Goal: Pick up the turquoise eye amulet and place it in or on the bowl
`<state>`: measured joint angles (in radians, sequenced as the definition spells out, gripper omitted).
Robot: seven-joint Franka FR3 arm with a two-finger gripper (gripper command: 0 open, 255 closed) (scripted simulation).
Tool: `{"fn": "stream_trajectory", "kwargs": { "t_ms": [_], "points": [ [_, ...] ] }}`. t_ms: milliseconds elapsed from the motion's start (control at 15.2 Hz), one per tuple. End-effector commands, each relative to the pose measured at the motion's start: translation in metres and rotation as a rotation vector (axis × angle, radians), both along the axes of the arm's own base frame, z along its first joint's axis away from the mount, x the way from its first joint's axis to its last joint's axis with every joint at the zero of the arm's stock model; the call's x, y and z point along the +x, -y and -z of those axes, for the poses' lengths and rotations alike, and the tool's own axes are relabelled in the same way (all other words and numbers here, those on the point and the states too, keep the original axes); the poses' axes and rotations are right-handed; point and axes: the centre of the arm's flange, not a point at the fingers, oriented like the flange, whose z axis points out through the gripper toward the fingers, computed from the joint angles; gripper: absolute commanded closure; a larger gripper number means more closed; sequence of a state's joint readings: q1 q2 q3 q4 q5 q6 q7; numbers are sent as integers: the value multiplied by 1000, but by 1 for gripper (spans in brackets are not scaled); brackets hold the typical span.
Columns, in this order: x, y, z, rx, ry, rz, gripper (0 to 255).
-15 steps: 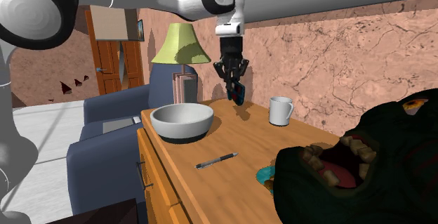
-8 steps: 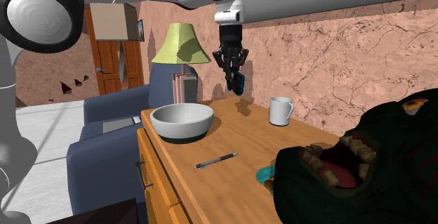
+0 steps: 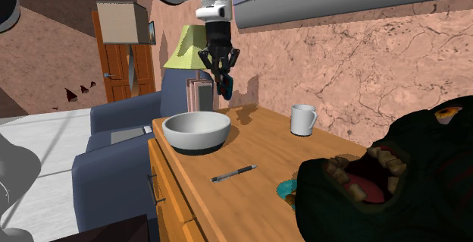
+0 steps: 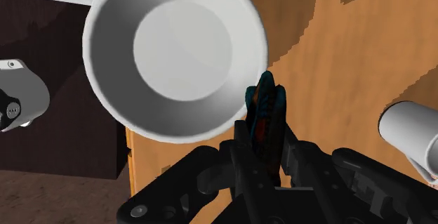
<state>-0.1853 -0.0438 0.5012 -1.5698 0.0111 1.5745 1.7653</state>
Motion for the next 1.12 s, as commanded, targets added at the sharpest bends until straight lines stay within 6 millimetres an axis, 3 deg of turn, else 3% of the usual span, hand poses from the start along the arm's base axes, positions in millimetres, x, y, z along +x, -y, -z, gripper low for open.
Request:
{"fn": "stream_trajectory", "kwargs": {
  "t_ms": [0,330,1056],
  "points": [
    [-22,-9,-2,0,0,1,255],
    [-80,-32,-8,0,0,1,255],
    [-80,-32,50,0,0,1,255]
  ]
}}
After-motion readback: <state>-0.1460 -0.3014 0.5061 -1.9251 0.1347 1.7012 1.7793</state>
